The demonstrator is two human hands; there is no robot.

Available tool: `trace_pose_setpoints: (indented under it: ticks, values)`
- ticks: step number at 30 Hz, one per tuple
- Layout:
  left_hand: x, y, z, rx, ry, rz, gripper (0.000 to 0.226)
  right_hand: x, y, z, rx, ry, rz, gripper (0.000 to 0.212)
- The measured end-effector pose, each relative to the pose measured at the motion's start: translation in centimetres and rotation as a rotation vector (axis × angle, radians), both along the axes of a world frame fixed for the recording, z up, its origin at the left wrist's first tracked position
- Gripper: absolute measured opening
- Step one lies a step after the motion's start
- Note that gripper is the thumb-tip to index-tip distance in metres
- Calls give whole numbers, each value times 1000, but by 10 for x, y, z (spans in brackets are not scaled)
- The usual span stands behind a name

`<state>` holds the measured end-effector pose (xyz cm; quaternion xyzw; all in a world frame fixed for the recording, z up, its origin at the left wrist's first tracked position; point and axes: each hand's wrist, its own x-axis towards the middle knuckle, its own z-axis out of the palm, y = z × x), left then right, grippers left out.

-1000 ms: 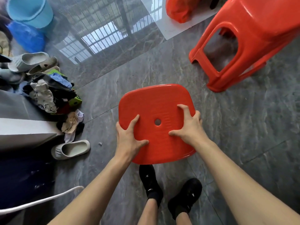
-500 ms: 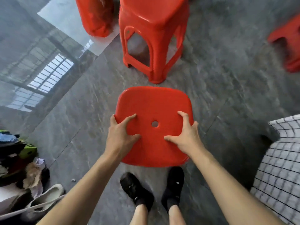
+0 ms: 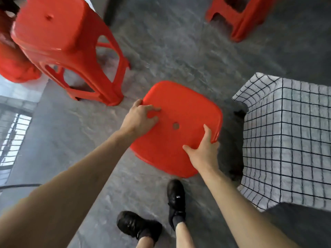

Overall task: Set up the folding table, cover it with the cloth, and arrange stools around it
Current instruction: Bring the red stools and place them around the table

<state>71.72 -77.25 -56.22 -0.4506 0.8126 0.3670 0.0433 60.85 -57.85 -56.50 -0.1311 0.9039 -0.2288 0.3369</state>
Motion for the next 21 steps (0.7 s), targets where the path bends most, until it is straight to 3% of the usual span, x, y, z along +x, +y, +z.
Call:
trace_pose_setpoints:
  ticks: [8,11,14,16,18,21]
  values:
    - [-56,13,-17,35,-38,-70,49,-26,13,-19,108,-3,-132,96]
    - [-59,15,-21,76,-182,-143,66,-32,10,-23,209,-15,-82,96]
    - [-49,27,-19,-85,-424,-289,82,-35,7,-18,316,-21,34,97]
    - [-41,41,-9,-219,-517,-433,90,-39,9,-3,397,-4,221,95]
    - [-34,47,9,-265,-515,-517,93,-45,15,25,391,96,458,85]
    - [-22,34,62,-374,-471,-515,92,-59,13,84,270,202,625,73]
